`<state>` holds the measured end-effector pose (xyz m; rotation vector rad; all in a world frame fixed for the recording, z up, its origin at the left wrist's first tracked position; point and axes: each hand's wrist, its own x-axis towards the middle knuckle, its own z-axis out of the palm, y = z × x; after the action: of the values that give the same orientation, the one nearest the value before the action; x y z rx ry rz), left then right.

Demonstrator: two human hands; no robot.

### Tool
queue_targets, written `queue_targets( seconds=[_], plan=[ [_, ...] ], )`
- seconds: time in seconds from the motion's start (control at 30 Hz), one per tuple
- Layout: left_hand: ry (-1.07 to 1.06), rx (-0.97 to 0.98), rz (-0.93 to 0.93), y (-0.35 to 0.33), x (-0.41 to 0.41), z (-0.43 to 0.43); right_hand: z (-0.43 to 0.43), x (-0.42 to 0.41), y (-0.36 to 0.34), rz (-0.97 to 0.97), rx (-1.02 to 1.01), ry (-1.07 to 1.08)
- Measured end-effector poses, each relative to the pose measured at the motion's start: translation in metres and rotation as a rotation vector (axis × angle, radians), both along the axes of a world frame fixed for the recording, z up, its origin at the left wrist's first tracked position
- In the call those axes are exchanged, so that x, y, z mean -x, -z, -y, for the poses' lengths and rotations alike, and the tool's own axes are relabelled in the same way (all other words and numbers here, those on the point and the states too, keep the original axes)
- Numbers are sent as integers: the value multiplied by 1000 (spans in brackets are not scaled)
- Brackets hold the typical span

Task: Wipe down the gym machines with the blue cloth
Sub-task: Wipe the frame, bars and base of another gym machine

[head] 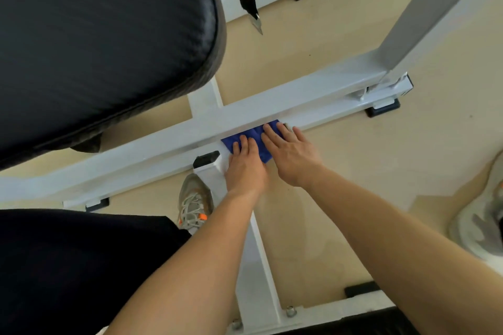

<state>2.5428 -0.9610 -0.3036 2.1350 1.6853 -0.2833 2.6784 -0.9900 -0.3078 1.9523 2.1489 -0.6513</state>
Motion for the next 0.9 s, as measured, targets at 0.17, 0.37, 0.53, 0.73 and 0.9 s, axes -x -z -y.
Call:
queue_targets(
  seconds=[0.17, 0.37, 0.53, 0.73, 0.9],
  plan=[
    [260, -67, 12, 8, -30, 0, 11, -67, 4, 79, -11, 126],
    [423, -1, 126, 16, -88, 3, 36, -127, 2, 112, 16, 337],
    [443, -52, 121, 13, -59, 8, 28, -106, 1, 22, 3, 298],
    [241, -87, 231, 3, -28, 7, 15, -50, 7, -81, -163, 294],
    [162, -182, 258, -3, -29, -6, -2, -48, 13, -18, -336, 337]
  ],
)
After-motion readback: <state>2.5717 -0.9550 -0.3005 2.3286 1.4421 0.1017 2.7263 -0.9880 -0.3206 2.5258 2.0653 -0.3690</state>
